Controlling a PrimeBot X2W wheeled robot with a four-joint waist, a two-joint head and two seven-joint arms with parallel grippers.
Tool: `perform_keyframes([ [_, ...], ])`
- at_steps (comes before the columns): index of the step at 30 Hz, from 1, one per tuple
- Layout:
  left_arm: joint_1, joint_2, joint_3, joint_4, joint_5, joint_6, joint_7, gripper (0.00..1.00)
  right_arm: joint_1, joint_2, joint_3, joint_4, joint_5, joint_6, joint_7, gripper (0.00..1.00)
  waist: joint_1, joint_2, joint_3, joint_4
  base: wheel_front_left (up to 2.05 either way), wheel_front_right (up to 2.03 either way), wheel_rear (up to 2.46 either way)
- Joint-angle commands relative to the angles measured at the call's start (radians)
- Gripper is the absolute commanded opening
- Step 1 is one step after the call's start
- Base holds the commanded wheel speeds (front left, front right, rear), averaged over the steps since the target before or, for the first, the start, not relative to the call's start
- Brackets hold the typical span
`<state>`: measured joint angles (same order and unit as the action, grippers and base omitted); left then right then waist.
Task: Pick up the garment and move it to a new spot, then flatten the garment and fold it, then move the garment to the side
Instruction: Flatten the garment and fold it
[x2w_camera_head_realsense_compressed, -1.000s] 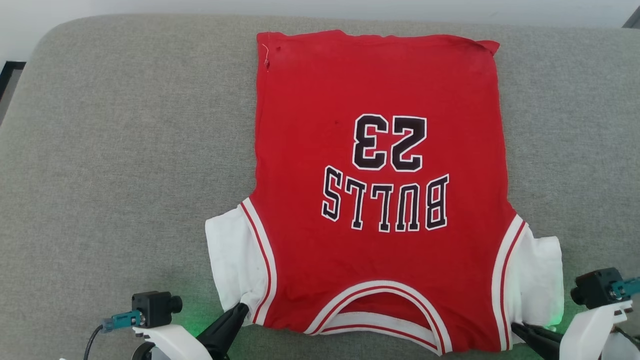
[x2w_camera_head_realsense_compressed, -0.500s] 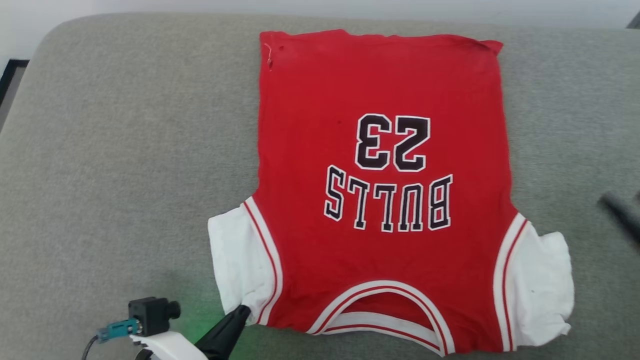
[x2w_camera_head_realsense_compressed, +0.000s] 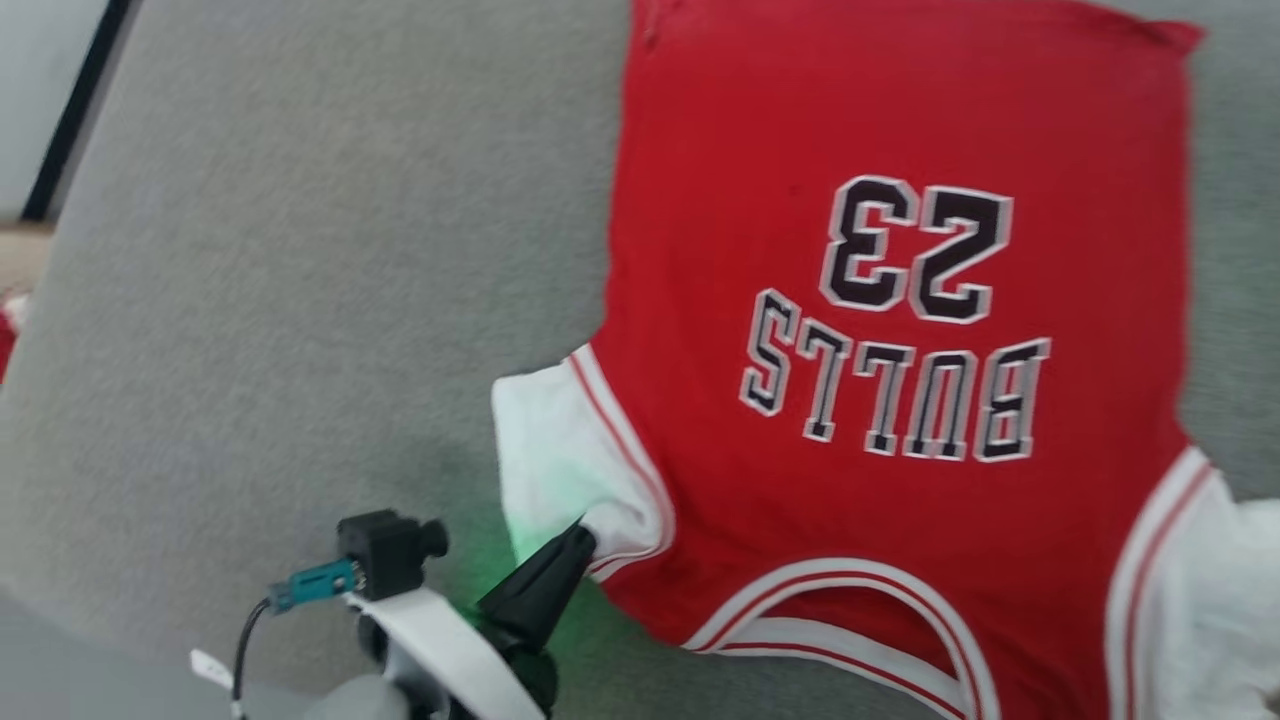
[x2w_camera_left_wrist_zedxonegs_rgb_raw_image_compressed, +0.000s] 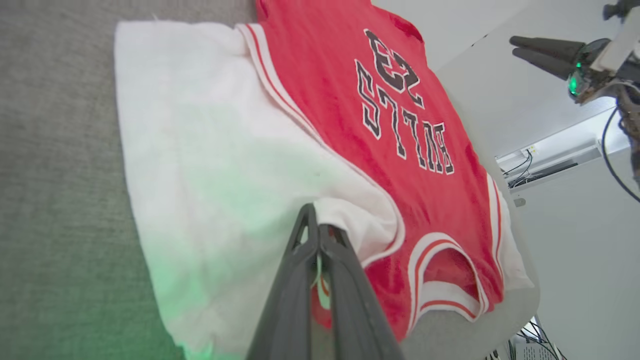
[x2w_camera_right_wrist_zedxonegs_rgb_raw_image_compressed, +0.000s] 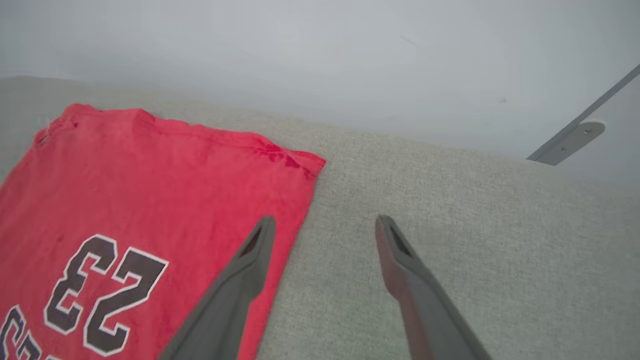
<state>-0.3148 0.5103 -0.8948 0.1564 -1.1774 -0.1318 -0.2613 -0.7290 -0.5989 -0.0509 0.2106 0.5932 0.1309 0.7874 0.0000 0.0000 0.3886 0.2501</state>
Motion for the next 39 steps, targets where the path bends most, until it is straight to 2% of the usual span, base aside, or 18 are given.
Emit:
perform_keyframes([
  [1, -0.021, -0.012, 0.001, -0.011, 0.009, 0.003, -0.005, 0.0, -0.054, -0.002, 0.016, 0.062, -0.025, 0.0, 0.003, 1.0, 0.0, 0.0, 0.052, 0.058, 0.0, 0.0, 0.0],
  [5, -0.038, -0.029, -0.012, -0.04, 0.029, 0.003, -0.005, 0.0, -0.198, -0.019, 0.057, 0.227, -0.086, 0.0, 0.025, 1.0, 0.0, 0.0, 0.089, 0.101, 0.0, 0.0, 0.0],
  [10, -0.053, -0.044, -0.011, -0.08, 0.047, 0.003, -0.005, 0.0, -0.312, -0.039, 0.104, 0.385, -0.12, 0.0, 0.105, 1.0, 0.0, 0.0, 0.126, 0.154, 0.0, 0.0, 0.0],
  [16, -0.042, -0.055, -0.005, -0.12, 0.06, 0.003, -0.005, 0.0, -0.362, -0.064, 0.16, 0.477, -0.138, 0.0, 0.175, 1.0, 0.0, 0.0, 0.154, 0.186, 0.0, 0.0, 0.0],
  [21, -0.046, -0.059, -0.002, -0.154, 0.083, 0.003, -0.005, 0.0, -0.37, -0.056, 0.215, 0.546, -0.116, 0.0, 0.226, 1.0, 0.0, 0.0, 0.176, 0.203, 0.0, 0.0, 0.0],
  [22, -0.046, -0.061, 0.0, -0.157, 0.086, 0.003, -0.005, 0.0, -0.368, -0.052, 0.228, 0.553, -0.11, 0.0, 0.239, 0.94, 0.0, 0.0, 0.178, 0.203, 0.0, 0.0, 0.0],
  [24, -0.045, -0.062, 0.003, -0.161, 0.091, 0.003, -0.005, 0.0, -0.358, -0.052, 0.26, 0.553, -0.096, 0.0, 0.258, 0.09, 0.0, 0.0, 0.18, 0.203, 0.0, 0.0, 0.0],
  [25, -0.045, -0.063, 0.004, -0.161, 0.092, 0.003, -0.005, 0.0, -0.36, -0.058, 0.265, 0.55, -0.09, 0.0, 0.253, 0.0, 0.0, 0.0, 0.182, 0.201, 0.0, 0.0, 0.0],
  [34, -0.027, -0.064, 0.057, -0.147, 0.074, 0.003, -0.005, 0.0, -0.381, -0.105, 0.287, 0.52, -0.013, -0.001, 0.165, 0.0, 0.0, 0.0, 0.139, 0.15, 0.0, 0.0, 0.0],
  [39, 0.003, -0.051, 0.099, -0.134, 0.076, 0.003, -0.005, 0.0, -0.33, -0.146, 0.327, 0.432, 0.084, -0.001, 0.135, 0.0, 0.0, 0.0, 0.085, 0.103, 0.0, 0.0, 0.0],
])
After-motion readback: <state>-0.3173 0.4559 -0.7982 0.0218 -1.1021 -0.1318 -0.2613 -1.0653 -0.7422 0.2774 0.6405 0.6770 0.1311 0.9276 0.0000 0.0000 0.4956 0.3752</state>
